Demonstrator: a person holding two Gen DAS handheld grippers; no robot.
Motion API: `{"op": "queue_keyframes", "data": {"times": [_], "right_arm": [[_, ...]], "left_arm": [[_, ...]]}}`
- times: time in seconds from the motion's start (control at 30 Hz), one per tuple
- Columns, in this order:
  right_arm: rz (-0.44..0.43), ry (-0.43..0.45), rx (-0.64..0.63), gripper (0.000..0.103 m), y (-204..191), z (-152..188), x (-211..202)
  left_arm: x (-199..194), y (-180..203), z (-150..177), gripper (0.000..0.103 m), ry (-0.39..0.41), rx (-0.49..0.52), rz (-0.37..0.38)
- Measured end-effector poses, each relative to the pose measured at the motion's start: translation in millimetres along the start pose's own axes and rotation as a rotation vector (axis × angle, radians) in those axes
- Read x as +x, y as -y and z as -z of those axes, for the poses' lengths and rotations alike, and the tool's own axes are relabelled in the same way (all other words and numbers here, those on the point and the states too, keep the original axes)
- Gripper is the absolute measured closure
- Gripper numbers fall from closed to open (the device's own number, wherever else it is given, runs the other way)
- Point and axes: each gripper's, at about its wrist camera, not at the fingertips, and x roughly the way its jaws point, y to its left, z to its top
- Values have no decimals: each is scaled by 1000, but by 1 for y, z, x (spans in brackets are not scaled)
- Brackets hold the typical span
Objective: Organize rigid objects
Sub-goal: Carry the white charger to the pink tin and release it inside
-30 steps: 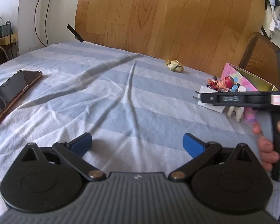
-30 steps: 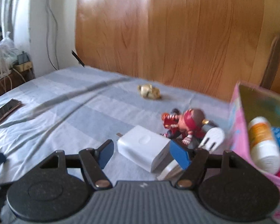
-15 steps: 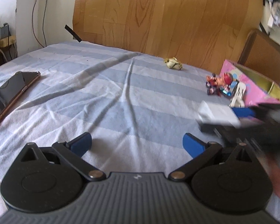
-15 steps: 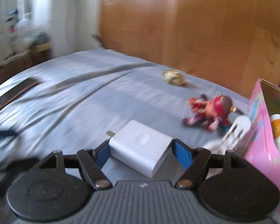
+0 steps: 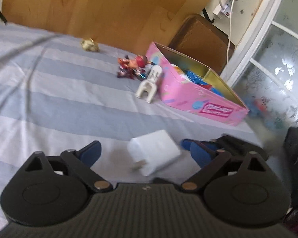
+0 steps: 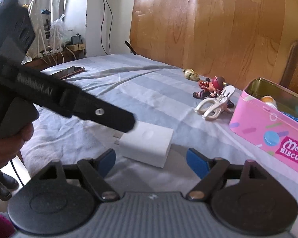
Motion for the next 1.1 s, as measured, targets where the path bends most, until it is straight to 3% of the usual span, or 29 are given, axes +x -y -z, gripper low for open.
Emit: {"op": "queue_keyframes", "data": {"times": [0.03,0.1,0.13,0.17,0.33,0.47,0.6,0.77,0.87,0.93,1.03,1.1], "right_arm": [[-7,0,7,26,-1,-2,2],[-20,-8,25,33,-2,-3,10],[-16,-19,36,42,-2,-3,14],[2,-17,40,44,-2,-2,15],[35,39,78,45,13,-3,3],[138,136,94,45,41,-10,-16],[263,201,120,45,79,-21,-25],[328,224,211,45,142,-32,-20],[320,210,276,45,174,-35,-11],[331,198,298,45,189,-36,1],[465,257,322,38,197,-31,17],[466,247,358,39,206,-25,20]], "left_arm": [[4,3,0,31,-20,-6,-1],[18,6,3,51,-83,-20,14],[21,7,4,51,-86,-28,7],[21,10,5,51,-76,-25,-3],[22,38,-11,52,-53,62,-5],[42,69,-41,51,-15,143,32],[77,106,-72,52,21,230,74],[123,137,-100,52,32,288,100],[148,145,-110,51,22,297,88],[163,143,-115,45,9,283,70],[167,134,-116,40,32,235,8],[165,130,-113,39,46,234,-3]]}}
